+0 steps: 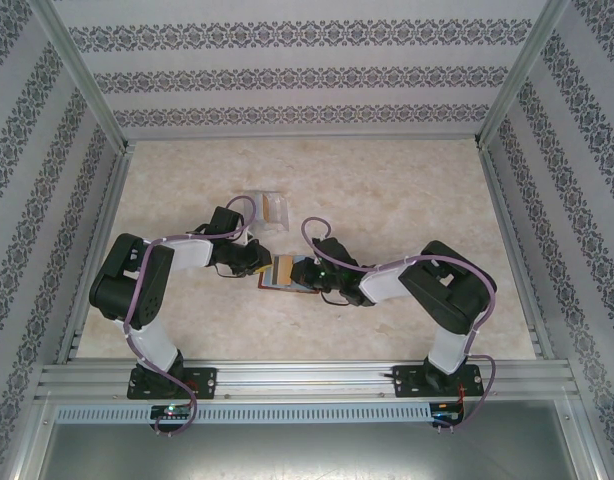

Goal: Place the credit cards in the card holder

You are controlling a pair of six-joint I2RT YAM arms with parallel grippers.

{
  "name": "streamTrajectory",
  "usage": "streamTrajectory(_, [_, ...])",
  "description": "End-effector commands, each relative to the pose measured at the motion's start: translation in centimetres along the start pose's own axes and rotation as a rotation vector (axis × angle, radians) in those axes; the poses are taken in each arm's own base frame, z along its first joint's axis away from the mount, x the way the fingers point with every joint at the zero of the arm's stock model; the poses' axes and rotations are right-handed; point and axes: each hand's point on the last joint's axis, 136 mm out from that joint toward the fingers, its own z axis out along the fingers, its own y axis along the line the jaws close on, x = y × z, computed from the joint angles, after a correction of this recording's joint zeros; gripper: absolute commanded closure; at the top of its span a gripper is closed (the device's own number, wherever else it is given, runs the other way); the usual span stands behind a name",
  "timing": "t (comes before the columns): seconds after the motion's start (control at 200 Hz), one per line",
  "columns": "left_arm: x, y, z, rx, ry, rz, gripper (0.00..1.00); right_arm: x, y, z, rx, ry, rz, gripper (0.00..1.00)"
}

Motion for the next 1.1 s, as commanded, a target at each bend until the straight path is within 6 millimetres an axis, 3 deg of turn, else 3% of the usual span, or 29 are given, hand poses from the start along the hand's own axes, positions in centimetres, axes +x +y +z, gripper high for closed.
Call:
streamTrajectory(0.0, [0.7,1.7,0.2,-0.048,0.01,-0.037,0.82,0.9,1.1,1.0,-0.009,0.032,-0.045,0.95])
streamTrajectory(0.505, [0.9,1.4,-0.6,-0.045,-0.006,-0.025,0.68,1.0,2.5,1.8,-0.027,0.062,-0.057,0.92])
streamTrajectory(0.694, [1.0,1.3,-0.8,-0.048,-0.005,-0.021,0.66,0.4,2.5,1.8,-0.029,0.058,-0.067,0.9])
streamTrajectory(1.094, [1.1,1.1,-1.0,-0.041,-0.005,-0.019,0.62,0.3,4.6,2.0,-0.121,0.083,-0.078,0.86])
